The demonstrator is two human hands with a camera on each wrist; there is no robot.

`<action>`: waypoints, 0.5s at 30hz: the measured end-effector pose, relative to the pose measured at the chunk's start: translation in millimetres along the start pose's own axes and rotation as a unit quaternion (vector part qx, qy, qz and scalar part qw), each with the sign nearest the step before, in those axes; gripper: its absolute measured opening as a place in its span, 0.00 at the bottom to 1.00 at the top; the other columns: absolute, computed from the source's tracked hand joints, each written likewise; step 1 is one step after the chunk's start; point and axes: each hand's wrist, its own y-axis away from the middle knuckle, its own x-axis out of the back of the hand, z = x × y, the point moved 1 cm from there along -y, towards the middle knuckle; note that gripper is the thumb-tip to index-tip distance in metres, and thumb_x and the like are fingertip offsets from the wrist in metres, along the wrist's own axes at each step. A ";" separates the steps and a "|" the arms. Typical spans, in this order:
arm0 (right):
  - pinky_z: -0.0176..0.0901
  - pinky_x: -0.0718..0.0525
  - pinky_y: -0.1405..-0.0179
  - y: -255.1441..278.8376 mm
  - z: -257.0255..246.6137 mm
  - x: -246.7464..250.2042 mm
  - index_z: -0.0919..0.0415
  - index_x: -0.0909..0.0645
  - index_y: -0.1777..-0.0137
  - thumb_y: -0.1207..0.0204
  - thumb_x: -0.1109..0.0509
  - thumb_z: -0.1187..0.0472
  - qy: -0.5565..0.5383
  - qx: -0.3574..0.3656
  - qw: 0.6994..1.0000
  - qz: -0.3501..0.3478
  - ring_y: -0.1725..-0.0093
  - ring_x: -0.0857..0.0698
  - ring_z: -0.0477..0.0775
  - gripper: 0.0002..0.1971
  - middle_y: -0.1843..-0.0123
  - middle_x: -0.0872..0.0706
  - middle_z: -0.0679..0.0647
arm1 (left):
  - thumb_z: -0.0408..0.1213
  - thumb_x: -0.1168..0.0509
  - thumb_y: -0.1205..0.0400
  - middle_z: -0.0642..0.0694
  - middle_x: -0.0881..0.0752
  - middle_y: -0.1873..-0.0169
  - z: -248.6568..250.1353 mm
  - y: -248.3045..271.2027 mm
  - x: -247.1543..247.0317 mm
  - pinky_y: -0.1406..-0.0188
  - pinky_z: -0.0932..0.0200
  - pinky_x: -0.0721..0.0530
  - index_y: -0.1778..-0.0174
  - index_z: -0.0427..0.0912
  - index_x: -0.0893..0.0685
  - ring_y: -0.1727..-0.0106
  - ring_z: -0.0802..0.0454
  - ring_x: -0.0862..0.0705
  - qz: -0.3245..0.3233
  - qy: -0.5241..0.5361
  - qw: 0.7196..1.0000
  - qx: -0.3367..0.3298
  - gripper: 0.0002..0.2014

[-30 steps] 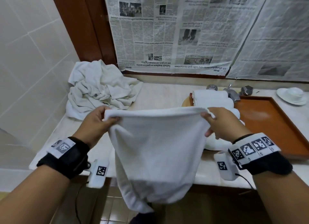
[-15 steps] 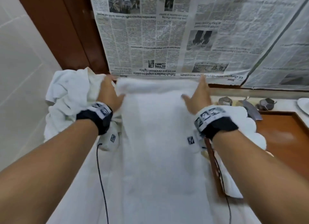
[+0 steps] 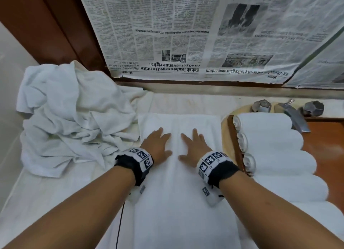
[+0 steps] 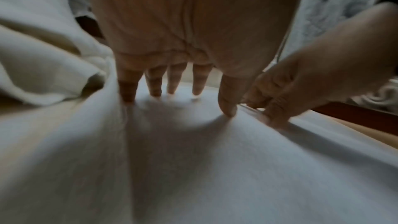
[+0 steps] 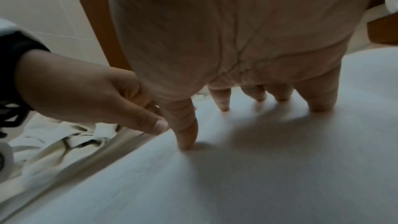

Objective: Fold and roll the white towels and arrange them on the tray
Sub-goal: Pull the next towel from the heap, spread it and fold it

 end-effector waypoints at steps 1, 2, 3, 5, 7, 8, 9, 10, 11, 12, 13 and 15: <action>0.67 0.43 0.17 -2.8 0.5 1.2 0.40 0.61 0.13 0.20 0.32 0.41 0.001 0.001 1.000 -0.003 0.13 0.64 0.62 0.46 0.13 0.72 0.54 | 0.56 0.36 0.17 0.45 0.60 0.13 -4.9 -6.7 0.9 0.17 0.38 0.44 0.13 0.52 0.52 0.13 0.40 0.56 -0.027 -0.011 1.000 0.005 0.42; 0.68 0.43 0.17 -6.2 1.3 2.9 0.39 0.61 0.13 0.21 0.31 0.41 0.003 0.002 1.000 -0.004 0.13 0.65 0.62 0.47 0.13 0.73 0.53 | 0.59 0.36 0.18 0.46 0.64 0.14 -12.9 -12.4 1.3 0.18 0.37 0.47 0.13 0.53 0.56 0.14 0.39 0.60 -0.043 -0.025 0.999 0.012 0.45; 0.69 0.43 0.17 -9.7 1.8 5.1 0.38 0.62 0.13 0.21 0.31 0.41 0.003 0.002 1.000 -0.005 0.13 0.66 0.62 0.47 0.13 0.74 0.53 | 0.63 0.37 0.19 0.47 0.67 0.14 -22.5 -16.8 1.9 0.18 0.37 0.50 0.13 0.55 0.60 0.14 0.38 0.62 -0.047 -0.036 0.998 0.021 0.47; 0.69 0.43 0.17 -16.0 2.1 8.9 0.37 0.62 0.13 0.21 0.31 0.40 0.005 0.004 1.000 -0.009 0.13 0.67 0.61 0.47 0.13 0.74 0.52 | 0.69 0.40 0.22 0.46 0.70 0.16 -41.4 -21.2 3.7 0.17 0.38 0.56 0.14 0.56 0.65 0.15 0.36 0.65 -0.032 -0.048 0.998 0.035 0.50; 0.70 0.44 0.17 -21.2 1.5 10.6 0.36 0.62 0.14 0.22 0.31 0.39 0.010 0.009 1.000 -0.008 0.13 0.67 0.60 0.47 0.13 0.74 0.51 | 0.73 0.43 0.23 0.45 0.72 0.17 -56.1 -25.7 2.6 0.17 0.40 0.61 0.15 0.57 0.68 0.15 0.38 0.68 -0.019 -0.048 0.998 0.037 0.51; 0.70 0.46 0.17 -23.6 0.8 10.7 0.35 0.62 0.14 0.22 0.32 0.38 0.011 0.009 1.000 -0.006 0.13 0.67 0.60 0.47 0.14 0.74 0.50 | 0.75 0.45 0.24 0.46 0.74 0.17 -60.2 -27.8 1.9 0.17 0.40 0.63 0.16 0.58 0.69 0.16 0.39 0.70 -0.015 -0.042 0.998 0.036 0.51; 0.71 0.47 0.17 -26.0 0.6 10.4 0.35 0.62 0.14 0.23 0.31 0.38 0.008 0.007 1.000 -0.004 0.13 0.67 0.60 0.48 0.14 0.75 0.49 | 0.77 0.46 0.25 0.46 0.76 0.18 -62.6 -29.1 0.8 0.18 0.41 0.64 0.17 0.59 0.70 0.16 0.41 0.71 -0.010 -0.039 0.999 0.035 0.52; 0.71 0.49 0.17 -27.8 0.8 10.1 0.34 0.63 0.14 0.24 0.31 0.36 0.007 0.004 1.000 -0.003 0.13 0.68 0.60 0.48 0.14 0.75 0.49 | 0.78 0.49 0.27 0.47 0.77 0.19 -64.1 -29.4 -0.9 0.18 0.42 0.66 0.17 0.60 0.71 0.16 0.41 0.72 -0.004 -0.039 0.999 0.034 0.52; 0.72 0.50 0.18 -29.4 2.2 10.3 0.33 0.63 0.15 0.25 0.30 0.35 0.006 0.000 1.000 -0.004 0.14 0.68 0.60 0.50 0.14 0.76 0.47 | 0.78 0.50 0.27 0.48 0.77 0.19 -64.4 -28.8 -2.5 0.18 0.43 0.67 0.17 0.61 0.72 0.16 0.42 0.73 0.001 -0.042 0.999 0.035 0.52; 0.72 0.52 0.18 -30.8 4.5 11.3 0.32 0.65 0.15 0.27 0.30 0.33 0.003 -0.008 1.000 -0.006 0.14 0.69 0.60 0.52 0.14 0.76 0.47 | 0.78 0.49 0.26 0.48 0.77 0.19 -64.8 -28.7 -3.3 0.18 0.44 0.67 0.18 0.61 0.72 0.17 0.43 0.73 0.003 -0.045 0.998 0.037 0.51; 0.72 0.54 0.19 -32.2 7.6 13.0 0.32 0.66 0.16 0.30 0.29 0.31 0.000 -0.020 1.000 -0.009 0.14 0.70 0.60 0.54 0.15 0.77 0.46 | 0.77 0.49 0.25 0.48 0.78 0.19 -64.8 -29.9 -3.3 0.18 0.44 0.67 0.18 0.61 0.72 0.17 0.43 0.74 0.002 -0.047 0.998 0.042 0.50; 0.72 0.56 0.19 -34.8 9.7 17.6 0.33 0.69 0.16 0.35 0.28 0.28 0.001 -0.045 0.999 -0.014 0.15 0.72 0.62 0.59 0.16 0.80 0.47 | 0.76 0.50 0.23 0.47 0.77 0.19 -59.9 -33.8 0.3 0.18 0.44 0.67 0.17 0.60 0.71 0.16 0.43 0.73 -0.001 -0.053 0.997 0.056 0.49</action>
